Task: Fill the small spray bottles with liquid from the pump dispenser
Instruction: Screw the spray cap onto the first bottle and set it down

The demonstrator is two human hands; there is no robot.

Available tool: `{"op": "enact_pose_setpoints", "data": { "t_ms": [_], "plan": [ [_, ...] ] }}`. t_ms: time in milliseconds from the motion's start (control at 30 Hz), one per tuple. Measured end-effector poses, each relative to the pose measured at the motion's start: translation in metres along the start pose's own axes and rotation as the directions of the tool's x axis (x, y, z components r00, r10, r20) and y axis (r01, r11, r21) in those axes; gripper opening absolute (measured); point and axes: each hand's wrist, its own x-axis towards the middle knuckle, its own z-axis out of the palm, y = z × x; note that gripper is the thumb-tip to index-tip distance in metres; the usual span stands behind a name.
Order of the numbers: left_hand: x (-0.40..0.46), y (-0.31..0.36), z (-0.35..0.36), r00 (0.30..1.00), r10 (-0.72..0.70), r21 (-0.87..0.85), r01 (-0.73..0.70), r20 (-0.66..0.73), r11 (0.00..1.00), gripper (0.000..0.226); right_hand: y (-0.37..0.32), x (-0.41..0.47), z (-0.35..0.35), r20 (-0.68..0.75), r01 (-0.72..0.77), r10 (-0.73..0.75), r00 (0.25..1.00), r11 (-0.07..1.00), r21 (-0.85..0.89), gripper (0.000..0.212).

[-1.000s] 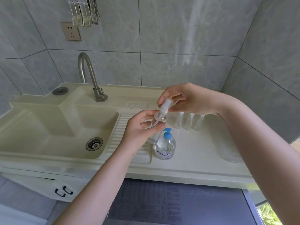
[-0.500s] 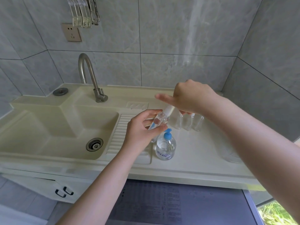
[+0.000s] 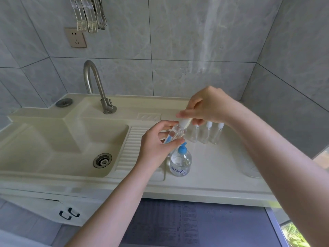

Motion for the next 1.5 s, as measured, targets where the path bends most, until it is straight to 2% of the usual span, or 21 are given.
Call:
{"op": "enact_pose_setpoints", "data": {
  "t_ms": [67,133,233,267,300,367,433,500,533,600,667,733,800,833,867,1000,1067,1133,1200,1333,1500],
  "plan": [
    [0.0,0.001,0.002,1.0,-0.003,-0.001,0.003,-0.008,1.0,0.046,-0.002,0.0,0.006,-0.141,-0.068,0.049,0.989,0.99,-0.127,0.067],
    [0.0,0.001,0.002,1.0,-0.005,-0.008,0.005,-0.02,1.0,0.045,-0.003,-0.002,0.003,-0.075,-0.098,0.095,0.993,0.995,-0.034,0.074],
    [-0.001,0.003,0.002,1.0,-0.007,-0.007,0.007,-0.025,1.0,0.043,0.0,-0.008,-0.007,0.133,0.007,-0.039,0.99,0.973,0.231,0.036],
    [-0.001,0.003,0.002,1.0,-0.004,-0.007,0.004,-0.021,1.0,0.043,0.003,-0.009,-0.01,0.164,0.022,-0.077,0.983,0.949,0.315,0.031],
    [-0.002,0.003,0.003,1.0,0.001,-0.006,-0.001,-0.017,1.0,0.043,0.006,-0.008,-0.009,0.136,0.027,-0.078,0.988,0.938,0.347,0.025],
    [-0.003,0.005,0.004,1.0,0.004,-0.007,-0.004,-0.013,1.0,0.043,0.004,-0.007,-0.001,-0.009,0.039,-0.038,0.999,0.98,0.194,0.008],
    [-0.003,0.005,0.006,1.0,-0.001,-0.01,0.001,-0.009,1.0,0.042,0.005,-0.003,0.01,-0.207,0.018,-0.037,0.978,0.996,-0.093,0.052],
    [-0.003,0.005,0.008,1.0,-0.001,-0.018,0.001,-0.007,1.0,0.042,0.005,-0.004,0.014,-0.271,-0.051,0.007,0.963,0.987,-0.154,0.075],
    [-0.003,0.005,0.008,1.0,-0.002,-0.02,0.002,-0.008,1.0,0.042,0.005,-0.007,0.012,-0.208,-0.046,0.028,0.978,0.996,-0.08,0.068],
    [-0.003,0.006,0.007,1.0,-0.004,-0.024,0.004,-0.007,1.0,0.041,0.007,-0.01,0.003,-0.002,-0.005,0.005,1.0,0.986,0.164,0.037],
    [-0.004,0.007,0.008,1.0,0.001,-0.03,-0.001,0.002,1.0,0.041,0.012,-0.015,-0.003,0.094,-0.008,-0.025,0.995,0.941,0.339,0.035],
    [-0.004,0.007,0.01,1.0,0.003,-0.035,-0.003,0.003,0.999,0.042,0.014,-0.016,0.003,-0.046,0.001,0.011,0.999,0.966,0.259,0.017],
    [-0.006,0.006,0.013,1.0,-0.009,-0.047,0.009,0.005,0.999,0.043,0.013,-0.013,0.012,-0.239,-0.022,0.023,0.971,1.0,0.005,0.038],
    [-0.006,0.006,0.014,1.0,-0.015,-0.057,0.016,0.004,0.998,0.043,0.013,-0.012,0.013,-0.278,-0.048,0.037,0.96,0.998,-0.031,0.049],
    [-0.005,0.006,0.016,1.0,-0.019,-0.063,0.019,0.004,0.998,0.043,0.012,-0.014,0.012,-0.269,-0.063,0.059,0.961,0.998,-0.005,0.055],
    [-0.004,0.008,0.019,1.0,-0.002,-0.086,0.001,-0.012,0.996,0.044,0.017,-0.019,-0.001,0.03,-0.06,0.053,0.998,0.949,0.309,0.053],
    [-0.003,0.008,0.02,1.0,0.003,-0.105,-0.004,-0.011,0.994,0.046,0.022,-0.02,0.0,-0.013,-0.044,0.052,0.999,0.934,0.355,0.039],
    [-0.003,0.007,0.022,1.0,-0.008,-0.127,0.009,0.005,0.992,0.047,0.024,-0.018,0.004,-0.132,-0.024,0.062,0.989,0.961,0.275,0.031],
    [-0.004,0.005,0.025,1.0,-0.024,-0.129,0.026,0.012,0.991,0.047,0.025,-0.017,0.007,-0.175,-0.019,0.06,0.983,0.974,0.226,0.03],
    [-0.002,0.005,0.03,1.0,-0.023,-0.137,0.023,0.0,0.99,0.048,0.031,-0.021,0.007,-0.068,-0.036,0.065,0.996,0.933,0.357,0.042],
    [-0.002,0.006,0.039,0.999,-0.021,-0.149,0.026,0.039,0.988,0.049,0.041,-0.028,0.004,-0.07,-0.037,0.071,0.995,0.917,0.396,0.031]
  ]
}}
